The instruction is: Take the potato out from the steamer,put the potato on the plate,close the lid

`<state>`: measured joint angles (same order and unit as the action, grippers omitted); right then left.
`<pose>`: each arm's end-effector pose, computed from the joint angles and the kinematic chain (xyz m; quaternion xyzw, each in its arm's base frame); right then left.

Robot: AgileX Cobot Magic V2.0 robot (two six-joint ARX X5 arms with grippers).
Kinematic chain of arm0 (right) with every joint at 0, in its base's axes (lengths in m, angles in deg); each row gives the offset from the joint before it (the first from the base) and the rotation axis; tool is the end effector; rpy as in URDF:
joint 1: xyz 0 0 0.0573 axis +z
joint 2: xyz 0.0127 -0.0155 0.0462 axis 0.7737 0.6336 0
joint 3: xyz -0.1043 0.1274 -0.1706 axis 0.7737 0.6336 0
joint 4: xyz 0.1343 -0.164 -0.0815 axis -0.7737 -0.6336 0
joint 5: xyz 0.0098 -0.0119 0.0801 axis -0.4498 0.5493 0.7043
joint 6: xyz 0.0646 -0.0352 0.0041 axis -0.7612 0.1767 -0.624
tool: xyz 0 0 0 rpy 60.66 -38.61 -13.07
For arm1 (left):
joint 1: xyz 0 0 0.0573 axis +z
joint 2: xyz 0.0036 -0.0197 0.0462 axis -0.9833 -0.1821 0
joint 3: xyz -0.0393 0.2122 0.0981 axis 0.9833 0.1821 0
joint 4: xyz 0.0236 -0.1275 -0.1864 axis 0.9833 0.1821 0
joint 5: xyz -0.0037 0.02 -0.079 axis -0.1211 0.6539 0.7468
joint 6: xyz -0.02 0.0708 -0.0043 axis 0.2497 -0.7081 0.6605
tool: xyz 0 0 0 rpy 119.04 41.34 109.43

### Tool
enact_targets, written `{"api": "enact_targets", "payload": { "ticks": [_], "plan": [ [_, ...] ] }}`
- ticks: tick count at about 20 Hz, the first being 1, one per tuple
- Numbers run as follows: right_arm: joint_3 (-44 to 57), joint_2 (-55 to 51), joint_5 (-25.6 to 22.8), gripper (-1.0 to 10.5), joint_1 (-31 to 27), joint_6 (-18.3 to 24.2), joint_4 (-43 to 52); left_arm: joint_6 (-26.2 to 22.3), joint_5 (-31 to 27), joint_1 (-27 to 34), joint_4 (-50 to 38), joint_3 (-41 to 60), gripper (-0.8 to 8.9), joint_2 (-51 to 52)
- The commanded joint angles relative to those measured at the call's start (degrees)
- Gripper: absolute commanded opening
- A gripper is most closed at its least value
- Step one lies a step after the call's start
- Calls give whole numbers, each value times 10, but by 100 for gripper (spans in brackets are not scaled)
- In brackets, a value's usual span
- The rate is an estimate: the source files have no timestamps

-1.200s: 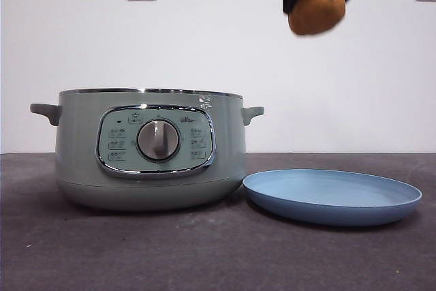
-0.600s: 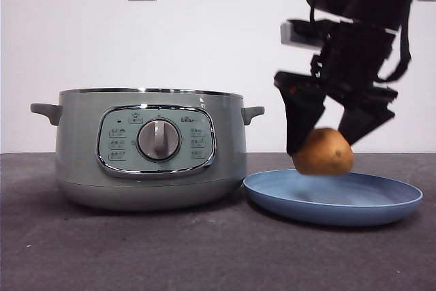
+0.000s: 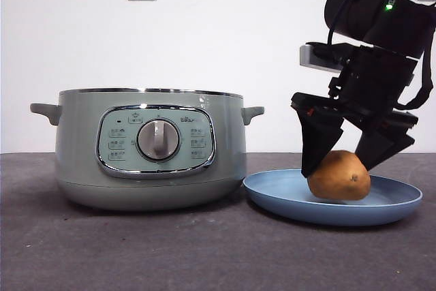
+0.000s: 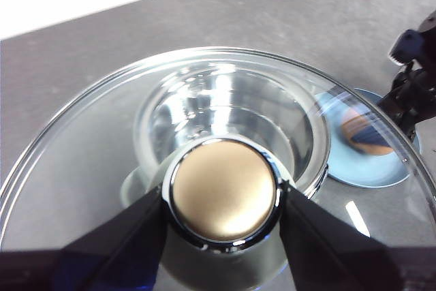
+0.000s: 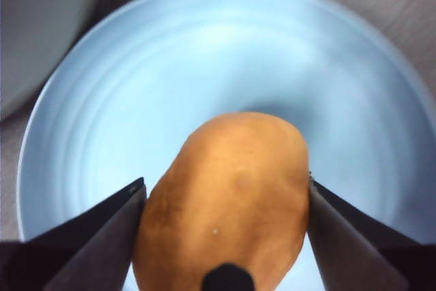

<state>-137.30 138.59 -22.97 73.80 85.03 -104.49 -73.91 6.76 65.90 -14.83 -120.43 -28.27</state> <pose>0.2759 0.1239 0.1449 -0.0676 0.5006 0.2079 0.8376 0.1560 -0.0517 0.3642 0.0577 0.2557 -0.2414 0.9343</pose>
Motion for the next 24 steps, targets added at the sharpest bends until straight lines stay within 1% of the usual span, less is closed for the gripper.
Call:
{"api": "enact_targets", "payload": {
  "ticks": [1,3,5,7,8,13,14,15,17,18,21,24],
  "plan": [
    [5,19,3,187,-2,-13,-7,-5,6,1,-46,-12,-8,-14],
    [5,23,4,373,-2,-15,-7,-7,8,1,-61,-12,-8,-33],
    [5,22,3,501,-2,-16,2,-7,29,1,-80,-12,-8,-49],
    [4,21,3,589,-2,-18,11,-7,36,0,-100,-12,-8,-66],
    [4,18,3,606,-2,-18,14,-8,36,0,-110,-12,-8,-76],
    [-8,-34,-1,604,-3,-18,14,-14,38,-18,-169,-12,-8,-135],
    [-8,-55,-3,604,-3,-18,14,-22,40,-23,-178,-12,-8,-148],
    [-8,-78,-16,603,-3,-19,14,-23,41,-30,-189,-12,-8,-163],
    [-8,-130,-46,603,-3,-38,5,-23,41,-45,-214,-12,-8,-194],
    [-8,-160,-53,603,-3,-46,-1,-23,41,-50,-227,-12,-8,-210],
    [-8,-239,-59,602,-3,-51,-16,-27,41,-63,-258,-12,-9,-252],
    [-8,-314,-59,599,-3,-51,-17,-36,26,-71,-275,-12,-8,-290]
  ]
}}
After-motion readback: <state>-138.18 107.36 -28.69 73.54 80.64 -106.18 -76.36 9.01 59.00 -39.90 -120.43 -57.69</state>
